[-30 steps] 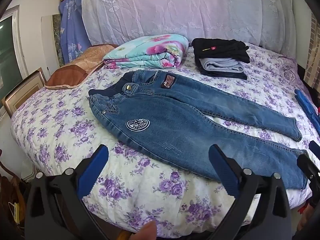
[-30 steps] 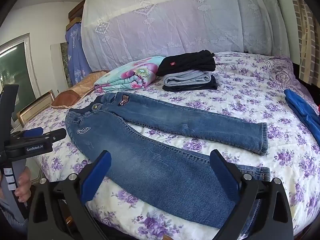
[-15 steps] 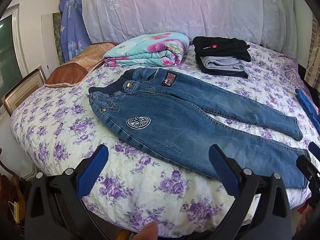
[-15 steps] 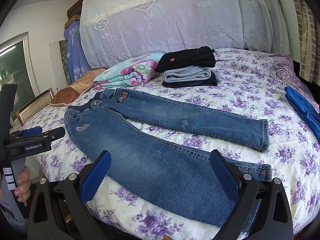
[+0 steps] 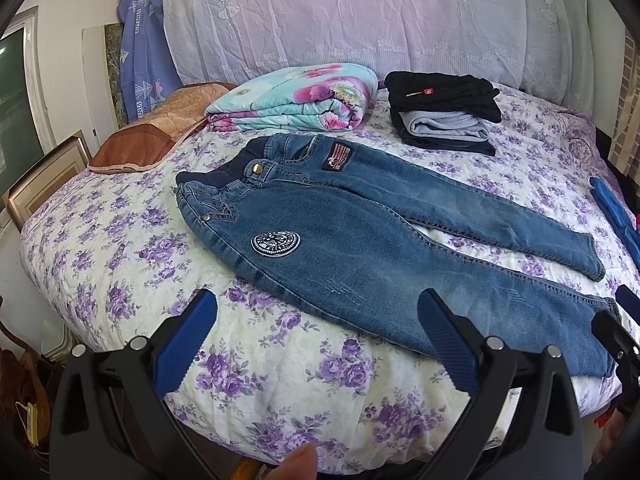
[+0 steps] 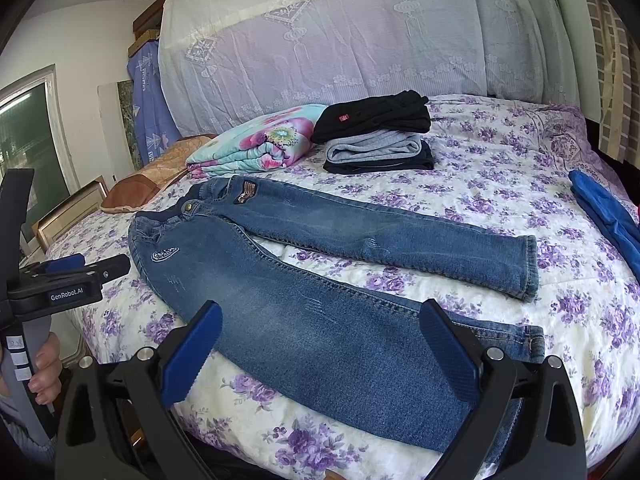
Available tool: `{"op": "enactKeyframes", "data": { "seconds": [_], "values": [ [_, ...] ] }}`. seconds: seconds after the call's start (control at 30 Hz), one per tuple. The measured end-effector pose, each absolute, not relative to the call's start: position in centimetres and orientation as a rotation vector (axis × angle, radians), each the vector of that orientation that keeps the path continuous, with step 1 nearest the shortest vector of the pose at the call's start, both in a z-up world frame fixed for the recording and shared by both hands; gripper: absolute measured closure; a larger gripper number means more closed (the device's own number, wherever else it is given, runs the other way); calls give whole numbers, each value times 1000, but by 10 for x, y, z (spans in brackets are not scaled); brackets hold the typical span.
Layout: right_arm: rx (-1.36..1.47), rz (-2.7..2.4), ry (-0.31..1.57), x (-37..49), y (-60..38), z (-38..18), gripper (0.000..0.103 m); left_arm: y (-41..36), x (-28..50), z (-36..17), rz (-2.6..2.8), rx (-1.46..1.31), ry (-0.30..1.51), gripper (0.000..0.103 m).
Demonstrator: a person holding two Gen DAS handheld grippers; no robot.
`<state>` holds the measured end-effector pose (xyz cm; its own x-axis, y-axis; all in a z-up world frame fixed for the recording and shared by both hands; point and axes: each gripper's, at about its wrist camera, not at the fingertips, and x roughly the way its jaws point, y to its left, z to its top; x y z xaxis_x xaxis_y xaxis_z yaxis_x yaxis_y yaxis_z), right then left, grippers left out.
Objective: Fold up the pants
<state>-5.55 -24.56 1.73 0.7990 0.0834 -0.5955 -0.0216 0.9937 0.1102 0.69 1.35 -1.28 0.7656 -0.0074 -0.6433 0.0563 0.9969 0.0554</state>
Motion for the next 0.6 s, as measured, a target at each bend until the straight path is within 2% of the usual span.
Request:
{"op": "enactKeyframes", "data": {
  "seconds": [0.6],
  "values": [
    [112,52,651,-57,-246,13,4,8,4,-18,-35,74,707,5]
  ]
}}
